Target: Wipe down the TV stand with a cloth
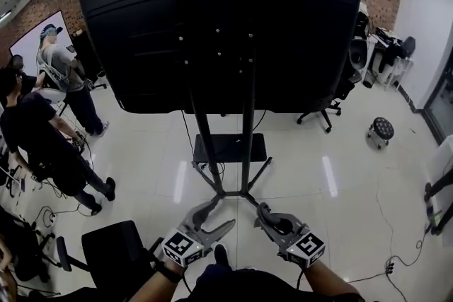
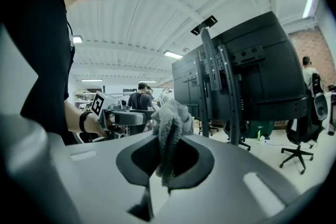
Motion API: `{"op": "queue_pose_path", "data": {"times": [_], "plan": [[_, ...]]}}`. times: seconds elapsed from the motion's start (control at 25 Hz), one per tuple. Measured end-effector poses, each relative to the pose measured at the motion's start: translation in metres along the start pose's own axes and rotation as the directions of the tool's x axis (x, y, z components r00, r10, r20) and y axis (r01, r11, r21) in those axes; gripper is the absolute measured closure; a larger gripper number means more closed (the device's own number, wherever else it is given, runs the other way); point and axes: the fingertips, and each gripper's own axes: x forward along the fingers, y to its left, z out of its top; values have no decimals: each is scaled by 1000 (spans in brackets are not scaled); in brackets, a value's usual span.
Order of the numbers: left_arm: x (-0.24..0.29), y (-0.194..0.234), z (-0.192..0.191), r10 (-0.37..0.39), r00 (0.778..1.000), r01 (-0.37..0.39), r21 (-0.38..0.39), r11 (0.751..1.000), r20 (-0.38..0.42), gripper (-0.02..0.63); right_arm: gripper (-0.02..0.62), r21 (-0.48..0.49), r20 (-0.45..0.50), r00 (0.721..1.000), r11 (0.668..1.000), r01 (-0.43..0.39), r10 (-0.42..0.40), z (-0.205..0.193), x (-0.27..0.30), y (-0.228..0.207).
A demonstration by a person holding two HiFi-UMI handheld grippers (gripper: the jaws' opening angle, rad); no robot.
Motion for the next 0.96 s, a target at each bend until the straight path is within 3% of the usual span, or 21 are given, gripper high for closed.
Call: {"op": "queue_pose_path", "data": {"times": [0.24,0.44,0.64,0.96], "plan": [[-23,-28,3,17,1000,-17,24,1000,16,272,577,7,18,1000,1000,-26,26,-2,-14,24],[-34,-41,6,-13,1000,13,32,999,9,272,577,0,39,999,1000,-24,24,6,-14,37],[-53,-40,21,-20,999,18,69,997,37,272,577,-24,52,998,999,-24,25,16,-7,55],[-93,-32,17,-31,999,30,68,997,15,272,577,-72,86,996,997,-14,21,42,7,94]]}}
